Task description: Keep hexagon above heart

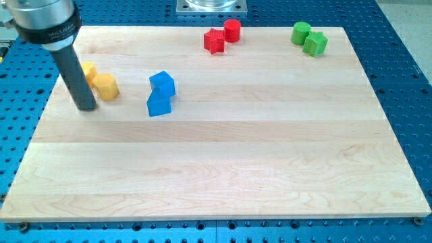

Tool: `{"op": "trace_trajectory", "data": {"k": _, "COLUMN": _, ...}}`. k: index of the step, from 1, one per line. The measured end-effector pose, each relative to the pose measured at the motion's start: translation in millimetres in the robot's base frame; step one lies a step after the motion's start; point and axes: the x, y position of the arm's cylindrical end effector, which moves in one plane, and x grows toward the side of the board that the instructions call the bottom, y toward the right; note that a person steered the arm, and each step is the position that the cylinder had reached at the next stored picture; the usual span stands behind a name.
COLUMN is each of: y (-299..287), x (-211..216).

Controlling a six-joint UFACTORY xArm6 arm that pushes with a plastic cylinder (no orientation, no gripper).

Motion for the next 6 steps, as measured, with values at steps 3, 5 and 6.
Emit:
{"op": "trace_trajectory", "data": {"k": 3, "y": 19, "x": -34}}
{"op": "trace_trajectory", "data": {"k": 5, "y": 66, "x": -88}}
{"op": "trace_trajectory", "data": {"k": 6, "y": 108, "x": -105}}
